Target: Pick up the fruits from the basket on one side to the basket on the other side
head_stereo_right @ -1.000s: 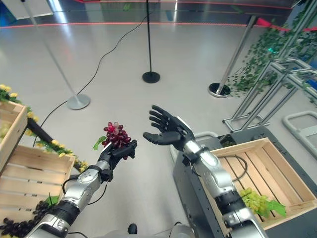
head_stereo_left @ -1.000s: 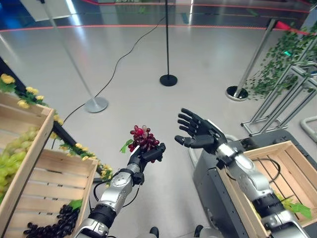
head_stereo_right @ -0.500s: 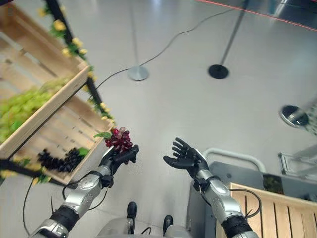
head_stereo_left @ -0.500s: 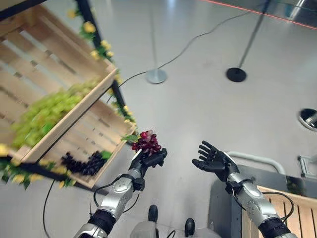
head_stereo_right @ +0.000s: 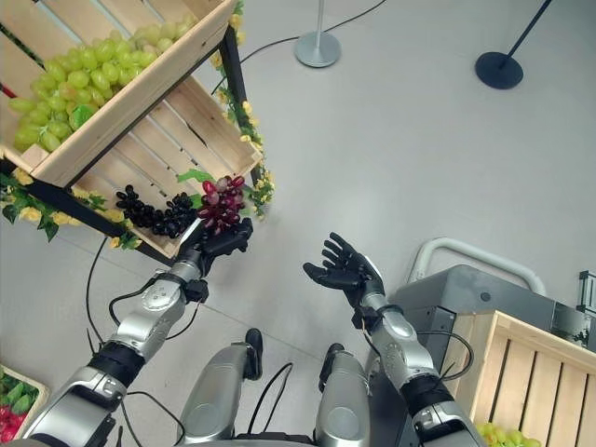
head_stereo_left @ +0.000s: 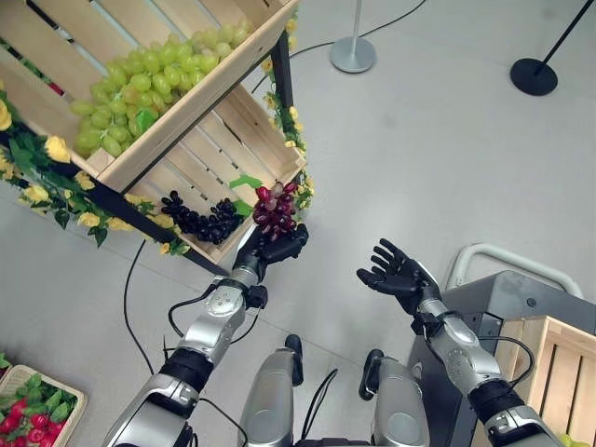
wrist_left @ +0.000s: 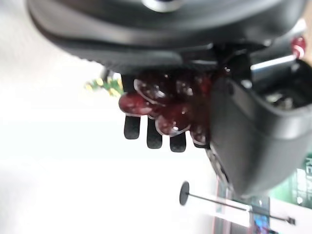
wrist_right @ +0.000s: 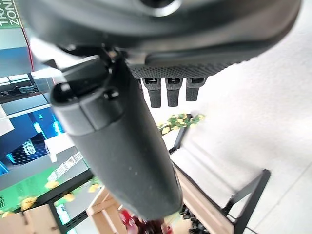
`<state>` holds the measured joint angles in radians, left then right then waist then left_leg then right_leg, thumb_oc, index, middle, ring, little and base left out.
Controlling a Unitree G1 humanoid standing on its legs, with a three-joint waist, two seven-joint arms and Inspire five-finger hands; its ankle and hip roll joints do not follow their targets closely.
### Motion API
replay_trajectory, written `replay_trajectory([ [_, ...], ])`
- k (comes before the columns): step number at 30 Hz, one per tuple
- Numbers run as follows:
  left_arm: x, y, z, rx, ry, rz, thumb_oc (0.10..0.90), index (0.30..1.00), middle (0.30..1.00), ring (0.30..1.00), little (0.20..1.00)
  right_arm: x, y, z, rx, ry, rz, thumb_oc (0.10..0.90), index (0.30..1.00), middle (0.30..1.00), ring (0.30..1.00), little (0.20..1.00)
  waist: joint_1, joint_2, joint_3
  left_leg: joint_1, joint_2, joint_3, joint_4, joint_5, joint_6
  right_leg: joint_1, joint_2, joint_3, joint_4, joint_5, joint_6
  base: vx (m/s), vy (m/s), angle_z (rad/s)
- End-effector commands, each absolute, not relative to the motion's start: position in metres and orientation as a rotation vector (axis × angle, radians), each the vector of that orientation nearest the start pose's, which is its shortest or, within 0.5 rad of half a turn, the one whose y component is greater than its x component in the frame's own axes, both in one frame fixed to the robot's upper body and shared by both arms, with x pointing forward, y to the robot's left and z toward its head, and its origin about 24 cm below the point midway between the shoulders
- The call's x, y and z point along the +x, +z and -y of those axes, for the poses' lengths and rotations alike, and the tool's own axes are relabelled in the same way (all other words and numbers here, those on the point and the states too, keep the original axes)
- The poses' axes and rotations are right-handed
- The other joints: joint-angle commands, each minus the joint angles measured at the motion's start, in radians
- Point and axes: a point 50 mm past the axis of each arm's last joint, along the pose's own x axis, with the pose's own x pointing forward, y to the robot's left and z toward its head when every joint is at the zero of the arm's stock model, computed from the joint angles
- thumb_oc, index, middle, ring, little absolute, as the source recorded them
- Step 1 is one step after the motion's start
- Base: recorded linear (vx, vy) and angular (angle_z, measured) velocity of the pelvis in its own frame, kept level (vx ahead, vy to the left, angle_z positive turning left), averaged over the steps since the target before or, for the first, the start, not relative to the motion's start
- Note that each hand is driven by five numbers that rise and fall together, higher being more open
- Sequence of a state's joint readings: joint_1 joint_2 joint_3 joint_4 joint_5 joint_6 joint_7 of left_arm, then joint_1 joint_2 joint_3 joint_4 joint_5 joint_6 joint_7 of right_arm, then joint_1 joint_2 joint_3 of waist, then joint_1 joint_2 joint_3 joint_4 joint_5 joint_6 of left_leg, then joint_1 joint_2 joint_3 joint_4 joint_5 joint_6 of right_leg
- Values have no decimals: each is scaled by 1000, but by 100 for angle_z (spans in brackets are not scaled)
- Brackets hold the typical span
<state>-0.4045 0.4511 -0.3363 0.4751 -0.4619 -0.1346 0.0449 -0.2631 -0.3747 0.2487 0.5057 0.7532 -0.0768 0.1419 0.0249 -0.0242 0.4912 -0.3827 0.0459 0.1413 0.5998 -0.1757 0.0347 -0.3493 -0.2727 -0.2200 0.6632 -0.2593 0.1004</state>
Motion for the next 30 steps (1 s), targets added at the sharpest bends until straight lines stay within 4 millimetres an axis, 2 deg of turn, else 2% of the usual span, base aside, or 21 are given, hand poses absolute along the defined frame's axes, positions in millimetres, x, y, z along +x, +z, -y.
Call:
replay_trajectory([
  [1,325,124,-166,89,-184,367,400,300,300,300,300,298,28,193,293,190,-118,800,900,900,900,900,-1,8,-46,-11,26,-61,48,29,-52,7,50,5,67,46,-77,-27,169,0],
  [13,344,178,-214,128,27,481,400,300,300,300,300,297,28,217,222,178,-193,800,900,900,900,900,-38,0,26,-71,45,-35,94,23,-40,-86,66,53,118,44,-73,-11,131,-6],
  [14,345,183,-221,132,50,488,400,300,300,300,300,297,29,219,215,173,-199,800,900,900,900,900,-42,-1,28,-76,46,-32,97,21,-38,-96,67,57,121,44,-72,82,150,-6],
  [15,347,189,-227,138,72,494,400,300,300,300,300,296,28,222,209,168,-206,800,900,900,900,900,-46,-2,28,-73,46,-34,112,-9,-42,-99,68,66,138,19,-63,12,100,-6],
  [16,347,192,-229,140,79,500,400,300,300,300,300,296,29,223,208,166,-205,800,900,900,900,900,-47,-1,29,-84,48,-28,101,17,-34,-112,69,62,127,42,-72,16,94,-6],
  [17,348,196,-234,138,96,506,400,300,300,300,300,295,29,225,203,163,-211,800,900,900,900,900,-51,-1,29,-87,48,-26,101,16,-33,-119,70,66,129,43,-71,29,111,-6],
  [18,349,203,-242,142,125,512,400,300,300,300,300,293,27,229,193,155,-223,800,900,900,900,900,-55,-2,28,-84,46,-28,117,-16,-37,-121,70,77,141,19,-61,34,124,-5],
  [19,350,208,-245,143,140,517,400,300,300,300,300,293,27,231,189,151,-225,800,900,900,900,900,-57,-1,29,-95,48,-21,105,9,-28,-134,72,74,130,43,-70,103,118,-5],
  [20,351,212,-250,141,157,516,400,300,300,300,300,291,26,233,187,147,-232,800,900,900,900,900,-60,-1,28,-88,45,-25,118,-21,-32,-130,72,84,143,19,-60,32,117,-6],
  [26,355,247,-277,131,270,530,400,300,300,300,300,284,20,242,190,121,-263,800,900,900,900,900,-75,2,28,-89,40,-7,117,-39,-20,-145,70,95,138,22,-52,49,83,-6],
  [29,355,267,-292,82,335,532,400,300,300,300,300,281,18,245,199,109,-267,800,900,900,900,900,-79,-1,28,-92,37,-1,122,-50,-14,-150,66,97,139,31,-46,41,69,-2],
  [30,354,277,-302,23,371,534,400,300,300,300,300,280,16,244,202,99,-270,800,900,900,900,900,-81,-3,28,-91,35,0,122,-56,-11,-152,64,97,137,36,-42,28,62,1],
])
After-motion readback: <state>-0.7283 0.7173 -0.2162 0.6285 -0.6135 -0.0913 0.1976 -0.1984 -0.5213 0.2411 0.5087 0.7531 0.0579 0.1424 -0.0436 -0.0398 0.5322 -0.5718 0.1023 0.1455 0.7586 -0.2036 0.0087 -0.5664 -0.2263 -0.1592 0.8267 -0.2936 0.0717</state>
